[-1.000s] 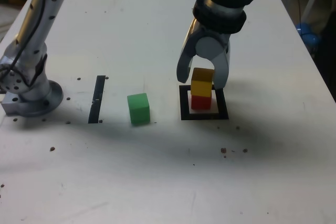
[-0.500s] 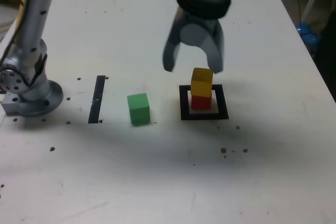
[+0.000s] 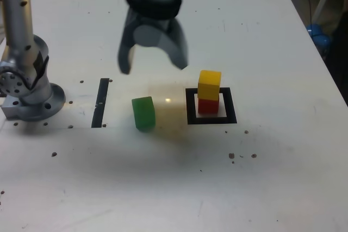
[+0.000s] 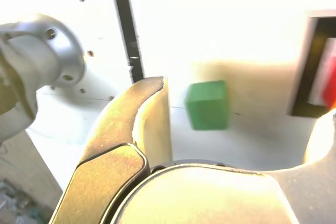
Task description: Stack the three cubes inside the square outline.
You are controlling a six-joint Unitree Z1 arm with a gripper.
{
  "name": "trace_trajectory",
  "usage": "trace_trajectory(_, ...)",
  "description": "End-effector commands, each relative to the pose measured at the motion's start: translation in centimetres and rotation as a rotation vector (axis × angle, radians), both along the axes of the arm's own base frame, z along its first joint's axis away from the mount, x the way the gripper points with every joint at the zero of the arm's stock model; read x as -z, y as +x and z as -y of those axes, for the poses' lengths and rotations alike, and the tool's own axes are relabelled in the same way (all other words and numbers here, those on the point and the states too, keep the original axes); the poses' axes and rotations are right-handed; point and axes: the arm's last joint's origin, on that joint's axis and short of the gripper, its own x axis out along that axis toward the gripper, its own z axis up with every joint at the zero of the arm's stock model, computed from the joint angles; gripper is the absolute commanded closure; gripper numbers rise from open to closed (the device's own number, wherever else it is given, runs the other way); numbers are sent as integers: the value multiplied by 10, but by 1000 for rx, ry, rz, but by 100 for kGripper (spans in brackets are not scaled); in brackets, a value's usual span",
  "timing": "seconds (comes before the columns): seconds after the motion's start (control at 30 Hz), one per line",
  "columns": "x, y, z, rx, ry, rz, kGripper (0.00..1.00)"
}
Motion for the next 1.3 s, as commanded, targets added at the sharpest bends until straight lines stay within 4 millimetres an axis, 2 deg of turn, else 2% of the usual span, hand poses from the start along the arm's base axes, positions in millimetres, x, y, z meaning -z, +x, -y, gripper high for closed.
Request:
trace_trajectory(0.0, 2, -5, 0, -12, -3, 9, 0)
trace_trajectory(0.23, 20, -15, 1, -90, -3, -10, 0)
trace_trajectory(0.43, 35, -12, 4, -147, -2, -36, 1)
trace_trajectory(0.67, 52, -6, 17, -146, -18, -60, 1)
trace_trajectory(0.97, 66, -10, 24, -142, -27, -90, 2)
trace_trajectory(1.27, 77, -5, 25, -142, -29, -113, 13)
